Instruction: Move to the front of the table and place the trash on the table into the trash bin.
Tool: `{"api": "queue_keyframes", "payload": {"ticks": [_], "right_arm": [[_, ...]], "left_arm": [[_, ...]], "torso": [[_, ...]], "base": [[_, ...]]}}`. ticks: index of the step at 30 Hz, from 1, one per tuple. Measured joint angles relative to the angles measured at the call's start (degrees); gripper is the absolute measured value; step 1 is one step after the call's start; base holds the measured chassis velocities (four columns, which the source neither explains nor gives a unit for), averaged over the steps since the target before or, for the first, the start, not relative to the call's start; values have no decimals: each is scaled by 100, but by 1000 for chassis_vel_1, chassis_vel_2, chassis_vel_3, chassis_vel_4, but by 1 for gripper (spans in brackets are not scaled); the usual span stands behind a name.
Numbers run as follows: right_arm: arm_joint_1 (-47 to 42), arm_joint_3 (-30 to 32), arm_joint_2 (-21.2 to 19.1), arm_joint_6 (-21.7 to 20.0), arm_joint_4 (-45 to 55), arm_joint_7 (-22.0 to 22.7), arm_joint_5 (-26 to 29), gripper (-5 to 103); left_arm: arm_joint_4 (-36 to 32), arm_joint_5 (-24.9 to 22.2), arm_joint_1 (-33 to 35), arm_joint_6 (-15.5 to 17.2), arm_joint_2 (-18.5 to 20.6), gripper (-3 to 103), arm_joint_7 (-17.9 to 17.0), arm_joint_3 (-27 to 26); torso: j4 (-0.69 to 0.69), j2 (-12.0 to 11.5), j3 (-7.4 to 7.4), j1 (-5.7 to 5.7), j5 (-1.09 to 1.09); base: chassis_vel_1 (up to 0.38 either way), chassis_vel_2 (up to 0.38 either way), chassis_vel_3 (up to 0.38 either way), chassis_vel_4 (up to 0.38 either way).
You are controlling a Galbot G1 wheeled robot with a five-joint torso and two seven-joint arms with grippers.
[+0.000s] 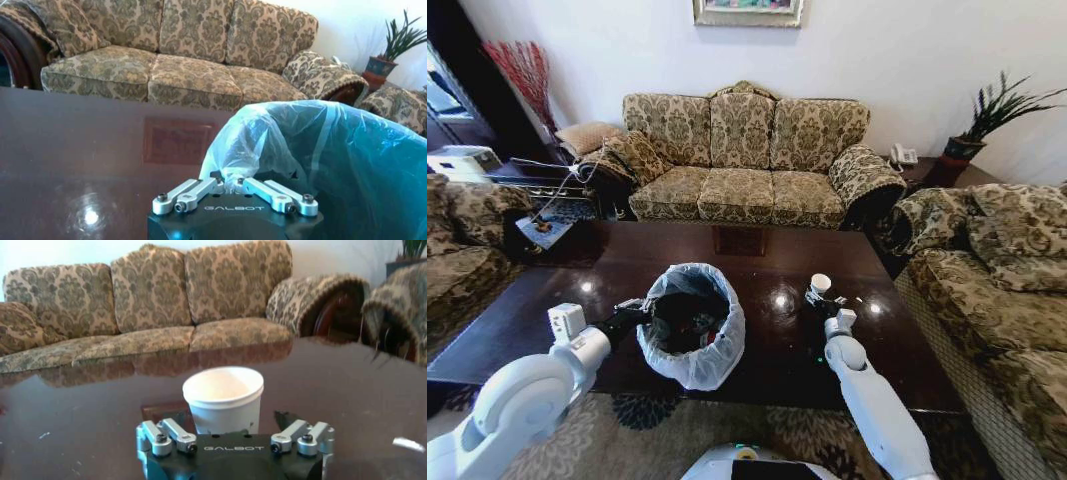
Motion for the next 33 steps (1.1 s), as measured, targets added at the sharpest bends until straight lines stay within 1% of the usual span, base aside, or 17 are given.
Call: {"api": "queue_keyframes", "payload": {"ticks": [2, 4, 6, 7, 10, 11, 13, 15, 16, 20, 22, 23, 26, 27, 30, 31, 33], "right_arm": [[9, -17, -4, -7, -40, -34, 24, 72], [9, -21, -7, -7, -53, -47, 31, 72], [8, -28, -20, 2, -93, -84, 32, 61], [8, -28, -20, 2, -93, -84, 32, 61], [2, -28, -35, 25, -120, -118, 33, 51], [-1, -27, -36, 35, -127, -125, 33, 40], [-8, -25, -39, 41, -128, -126, 33, 40], [-42, -17, -55, 67, -91, -127, 52, 32], [-42, -17, -55, 67, -91, -127, 52, 32], [-183, 6, -108, 361, 361, -254, 213, 22], [-336, 41, -198, 680, 1148, -619, 309, 15], [-336, 41, -198, 680, 1148, -619, 309, 15], [-462, -58, -371, 918, 2617, -1333, 792, 5], [-462, -58, -371, 918, 2617, -1333, 792, 5], [-559, -325, -542, 707, 3948, -2269, 1706, 0], [-559, -325, -542, 707, 3948, -2269, 1706, 0], [-622, -519, -615, 490, 4430, -2940, 2192, 0]], "left_arm": [[0, 0, 0, 0, 5, 3, 0, -6], [-1, 0, 0, 0, 9, 3, -1, -7], [-1, 0, 6, 0, 19, 3, -1, -16], [-1, 0, 6, 0, 19, 3, -1, -16], [-1, 0, 19, -1, 33, 3, -3, -26], [-1, 0, 19, -1, 39, 3, -3, -26], [-1, -1, 18, -2, 45, 3, -4, -26], [-1, -2, 16, -3, 61, 3, -6, -26], [-1, -2, 16, -3, 61, 3, -6, -26], [4, -26, 26, -3, 167, 3, -18, -54], [53, -119, 6, -3, 394, 3, -57, -99], [53, -119, 6, -3, 394, 3, -57, -99], [193, -426, -167, 25, 836, 3, -183, -122], [193, -426, -167, 25, 836, 3, -183, -122], [424, -632, -315, 23, 1205, 3, -275, -122], [424, -632, -315, 23, 1205, 3, -275, -122], [515, -682, -349, 11, 1307, 3, -288, -122]], "torso": [[0, 0, 0, -1, 0], [0, 0, -1, -3, 0], [1, 1, -3, -7, -1], [1, 1, -3, -7, -1], [0, 1, -3, -7, -1], [0, 0, -2, -6, -2], [0, 1, -2, -5, -2], [1, 1, -2, -5, -1], [1, 1, -2, -5, -1], [1, 0, -1, -5, 2], [1, 0, -1, -5, -1], [1, 0, -1, -5, -1], [0, 1, -2, -4, -3], [0, 1, -2, -4, -3], [0, 0, -2, -5, -2], [0, 0, -2, -5, -2], [0, 1, -2, -5, -2]], "base": [[0, 0, 0, 0], [0, 0, 0, 0], [0, 0, 0, 0], [0, 0, 0, 0], [0, 0, 0, 0], [0, 0, 0, 0], [0, 0, 0, 0], [0, 0, 0, 0], [0, 0, 0, 0], [0, 0, 0, 0], [0, 0, 0, 0], [0, 0, 0, 0], [0, 0, 0, 0], [0, 0, 0, 0], [0, 0, 0, 0], [0, 0, 0, 0], [0, 0, 0, 0]]}}
